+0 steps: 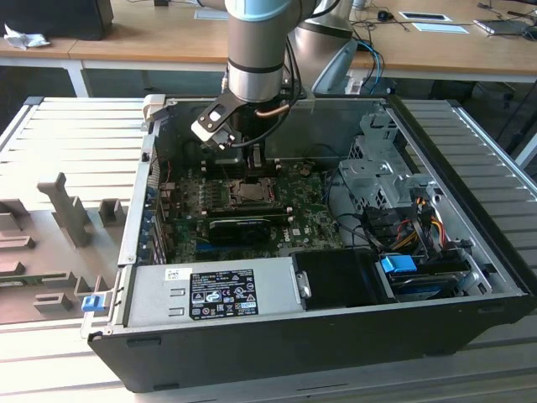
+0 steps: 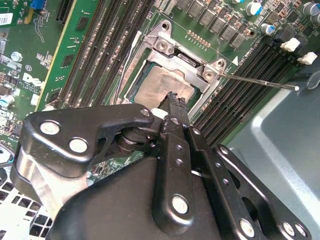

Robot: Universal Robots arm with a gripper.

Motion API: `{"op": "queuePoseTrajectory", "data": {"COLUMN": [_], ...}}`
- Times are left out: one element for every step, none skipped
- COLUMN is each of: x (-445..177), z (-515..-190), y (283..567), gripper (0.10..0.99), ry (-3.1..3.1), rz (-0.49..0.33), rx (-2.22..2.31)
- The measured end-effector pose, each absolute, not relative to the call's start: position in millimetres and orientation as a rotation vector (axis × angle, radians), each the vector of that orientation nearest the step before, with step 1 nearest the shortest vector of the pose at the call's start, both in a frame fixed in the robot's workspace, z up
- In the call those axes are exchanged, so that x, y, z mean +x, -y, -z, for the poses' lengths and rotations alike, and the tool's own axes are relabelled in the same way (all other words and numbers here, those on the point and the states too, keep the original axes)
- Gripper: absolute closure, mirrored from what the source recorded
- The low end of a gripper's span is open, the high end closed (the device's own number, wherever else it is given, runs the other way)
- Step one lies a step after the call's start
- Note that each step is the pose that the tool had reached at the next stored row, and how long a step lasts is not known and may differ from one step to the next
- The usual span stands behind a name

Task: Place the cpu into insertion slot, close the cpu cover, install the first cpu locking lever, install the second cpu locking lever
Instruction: 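Install the first cpu locking lever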

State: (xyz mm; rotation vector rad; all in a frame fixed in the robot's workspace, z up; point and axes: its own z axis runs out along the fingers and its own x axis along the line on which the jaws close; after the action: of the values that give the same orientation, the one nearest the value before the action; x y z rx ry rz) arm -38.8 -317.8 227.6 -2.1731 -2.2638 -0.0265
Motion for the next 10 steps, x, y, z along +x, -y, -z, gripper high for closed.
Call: {"op": "queuePoseTrajectory", "data": {"x": [-38.9, -38.8, -38.8, -38.9, -38.9, -38.9, -38.9, -38.9, -38.9, -38.8], "z": [-227.9, -228.0, -228.1, -228.2, -228.3, -228.4, -228.6, -229.6, -230.3, -231.3], "y": [317.8, 317.8, 317.8, 317.8, 317.8, 317.8, 317.8, 317.8, 317.8, 317.8], "gripper": [0.980, 0.980, 0.980, 0.980, 0.980, 0.980, 0.980, 0.980, 0.980, 0.980], "ry": [2.264, 2.264, 2.264, 2.264, 2.264, 2.264, 2.264, 2.264, 2.264, 2.264], "rz": [0.026, 0.026, 0.026, 0.026, 0.026, 0.026, 0.026, 0.026, 0.026, 0.026], "rx": [-2.173, -2.173, -2.173, -2.173, -2.173, -2.173, -2.173, -2.173, -2.173, -2.173]}}
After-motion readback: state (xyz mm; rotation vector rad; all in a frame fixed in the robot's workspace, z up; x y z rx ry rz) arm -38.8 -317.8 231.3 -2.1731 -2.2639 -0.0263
